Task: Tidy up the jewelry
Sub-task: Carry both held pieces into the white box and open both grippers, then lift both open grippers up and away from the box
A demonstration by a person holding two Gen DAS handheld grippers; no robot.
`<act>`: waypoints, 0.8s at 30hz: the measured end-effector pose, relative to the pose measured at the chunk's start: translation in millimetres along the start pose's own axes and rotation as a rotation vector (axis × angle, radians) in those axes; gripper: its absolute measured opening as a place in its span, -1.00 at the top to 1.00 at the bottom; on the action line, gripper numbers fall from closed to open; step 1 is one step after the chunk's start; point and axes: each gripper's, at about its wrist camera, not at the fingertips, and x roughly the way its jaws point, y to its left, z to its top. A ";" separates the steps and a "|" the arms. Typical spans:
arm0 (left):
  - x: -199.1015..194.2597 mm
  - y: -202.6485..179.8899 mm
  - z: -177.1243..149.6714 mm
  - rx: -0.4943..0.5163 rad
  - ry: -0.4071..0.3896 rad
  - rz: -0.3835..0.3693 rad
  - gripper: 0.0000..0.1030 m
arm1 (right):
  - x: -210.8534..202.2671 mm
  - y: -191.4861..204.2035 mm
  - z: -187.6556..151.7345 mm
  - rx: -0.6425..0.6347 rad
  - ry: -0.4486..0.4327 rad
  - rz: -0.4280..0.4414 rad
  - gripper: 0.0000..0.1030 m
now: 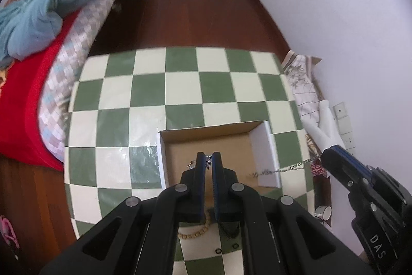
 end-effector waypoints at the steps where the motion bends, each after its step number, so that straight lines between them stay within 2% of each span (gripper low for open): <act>1: 8.3 3.4 2.5 -0.011 0.014 0.000 0.95 | 9.6 -2.0 0.7 0.006 0.016 0.002 0.81; 8: 48.2 21.0 15.0 -0.047 0.099 0.023 0.93 | 87.9 -11.0 18.6 0.013 0.173 0.008 0.80; 11: 51.7 24.9 16.3 -0.050 0.089 0.055 0.86 | 119.8 -11.6 20.1 -0.019 0.276 -0.015 0.78; 13: 52.3 24.4 17.9 -0.033 0.075 0.107 0.82 | 130.7 -12.0 17.9 -0.051 0.301 -0.074 0.49; 14: 50.5 23.4 17.8 -0.023 0.057 0.129 0.74 | 134.4 -12.8 15.9 -0.061 0.312 -0.096 0.07; 15: 49.7 24.0 18.9 -0.023 0.047 0.136 0.48 | 137.2 -14.4 14.6 -0.062 0.321 -0.111 -0.32; 16: 47.4 23.6 18.5 -0.022 0.029 0.153 -0.07 | 137.8 -16.6 13.2 -0.062 0.325 -0.136 -0.45; 17: 45.8 24.2 18.6 -0.026 0.016 0.172 -0.43 | 138.8 -19.6 9.7 -0.055 0.328 -0.143 -0.61; 18: 44.0 25.4 18.5 -0.029 0.000 0.188 -0.93 | 140.4 -21.9 6.1 -0.053 0.342 -0.164 -0.66; 19: 42.2 26.3 18.1 -0.032 -0.016 0.201 -0.99 | 141.3 -23.1 2.5 -0.058 0.350 -0.186 -0.68; 21: 40.7 27.5 14.0 -0.026 -0.032 0.243 -0.99 | 141.2 -24.5 -5.7 -0.069 0.358 -0.215 -0.86; 24: 37.2 27.8 1.8 -0.003 -0.088 0.311 -0.99 | 138.1 -25.2 -19.9 -0.071 0.350 -0.220 -0.92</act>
